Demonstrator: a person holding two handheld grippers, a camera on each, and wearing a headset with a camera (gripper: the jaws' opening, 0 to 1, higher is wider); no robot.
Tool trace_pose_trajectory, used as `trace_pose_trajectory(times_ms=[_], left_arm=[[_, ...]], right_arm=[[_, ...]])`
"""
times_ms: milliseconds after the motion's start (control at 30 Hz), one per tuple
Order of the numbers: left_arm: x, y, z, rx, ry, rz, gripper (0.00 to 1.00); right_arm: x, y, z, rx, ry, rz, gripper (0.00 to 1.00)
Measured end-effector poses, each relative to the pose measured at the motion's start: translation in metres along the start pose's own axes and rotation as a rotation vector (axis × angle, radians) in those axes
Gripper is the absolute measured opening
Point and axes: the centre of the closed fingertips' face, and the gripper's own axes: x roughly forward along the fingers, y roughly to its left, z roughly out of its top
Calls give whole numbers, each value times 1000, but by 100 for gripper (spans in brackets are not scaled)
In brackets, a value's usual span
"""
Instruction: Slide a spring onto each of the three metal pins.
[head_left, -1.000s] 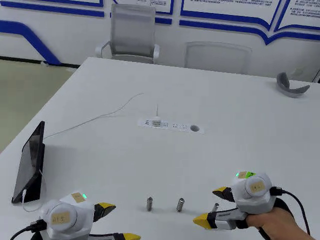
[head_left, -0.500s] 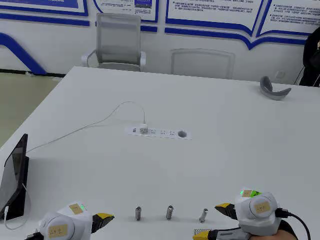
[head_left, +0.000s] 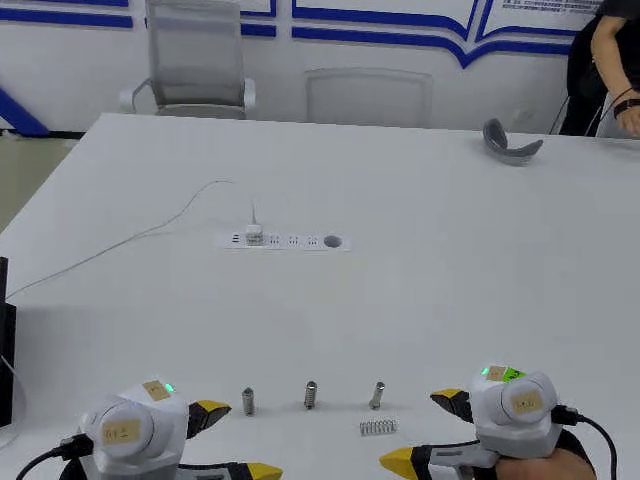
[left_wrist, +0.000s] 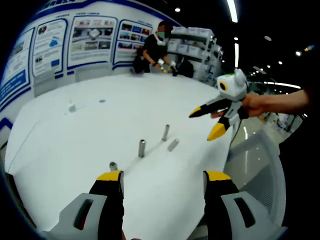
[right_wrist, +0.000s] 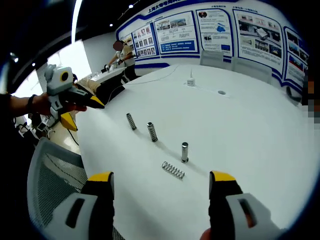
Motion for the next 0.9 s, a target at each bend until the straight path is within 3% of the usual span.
trace_pose_trajectory(times_ms=[267, 633, 900], left_arm=[[22, -15, 7, 39, 28, -56, 67], [56, -47, 11, 129, 104, -169, 70], [78, -59, 14, 178, 142, -214, 71]], right_arm=[[-15, -5, -11, 32, -14, -18, 82], [-27, -4, -16, 67, -42, -23, 84], [-32, 0, -20, 84, -50, -23, 86]])
